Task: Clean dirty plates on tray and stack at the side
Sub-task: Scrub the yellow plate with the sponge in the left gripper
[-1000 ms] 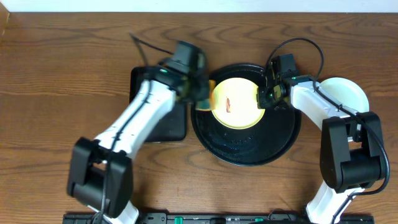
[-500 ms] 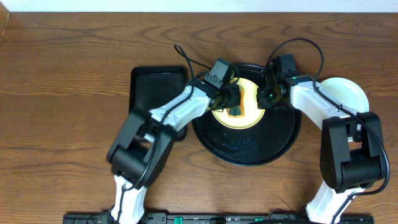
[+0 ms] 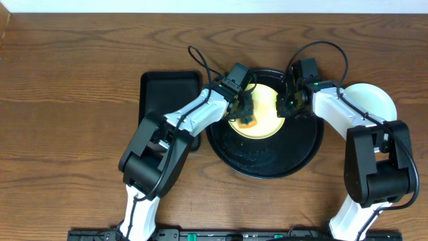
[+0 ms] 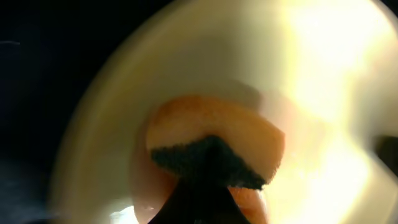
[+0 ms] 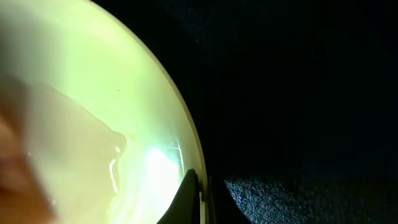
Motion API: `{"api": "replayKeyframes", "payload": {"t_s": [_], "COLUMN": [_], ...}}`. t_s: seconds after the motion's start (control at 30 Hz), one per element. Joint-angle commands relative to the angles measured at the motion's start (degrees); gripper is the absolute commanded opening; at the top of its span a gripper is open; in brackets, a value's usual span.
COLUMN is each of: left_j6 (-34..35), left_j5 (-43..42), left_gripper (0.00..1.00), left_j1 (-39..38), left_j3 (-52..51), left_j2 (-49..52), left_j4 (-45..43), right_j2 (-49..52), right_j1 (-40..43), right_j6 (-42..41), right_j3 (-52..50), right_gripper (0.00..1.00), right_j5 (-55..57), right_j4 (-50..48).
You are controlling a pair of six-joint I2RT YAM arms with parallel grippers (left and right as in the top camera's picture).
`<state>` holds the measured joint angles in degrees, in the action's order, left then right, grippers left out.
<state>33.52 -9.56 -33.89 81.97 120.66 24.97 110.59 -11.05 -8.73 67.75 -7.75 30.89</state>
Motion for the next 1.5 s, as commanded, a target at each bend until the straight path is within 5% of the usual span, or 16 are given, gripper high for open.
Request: {"api": "replayKeyframes", "payload": {"t_s": [0.0,0.2,0.63,0.83,1.0,1.23,1.47], "left_j6": [-3.2,-3.5,9.3,10.1,4.6,-12.4,-21.1], "left_j5": [20.7,28.2,-3.2,-5.4,8.2,28.7,37.4], "left_gripper": [0.07,0.07,0.07,0.08,0.08,0.07,0.08], "left_j1": [0.6,-1.2,-4.2,-5.4,-4.4,-2.2,-2.0], "left_j3": [-1.4,2.5,2.6,2.6,2.6,2.6,2.6], "left_j2": [3.0,3.0,3.8,3.8,3.8,3.8,3.8], "left_j4": [6.1,10.2,-3.3,-2.7,0.5,2.0,0.7], "right_j2": [2.1,2.1,2.1,2.1,2.1,2.1,2.1], "right_j1": [-0.3,-0.3,-0.3,-0.3,-0.3,-0.3,-0.3], "right_j6": [0.0,0.0,0.0,0.0,0.0,0.0,0.0], "right_j3": [-2.7,-2.7,-2.7,-2.7,-2.7,-2.7,-2.7], "right_gripper": [0.01,0.01,0.01,0.01,0.01,0.01,0.01], "right_j5": [-0.3,-0.2,-0.2,-0.2,-0.2,-0.3,-0.3], "right_j4": [2.4,3.0,3.0,3.0,3.0,3.1,3.1]}}
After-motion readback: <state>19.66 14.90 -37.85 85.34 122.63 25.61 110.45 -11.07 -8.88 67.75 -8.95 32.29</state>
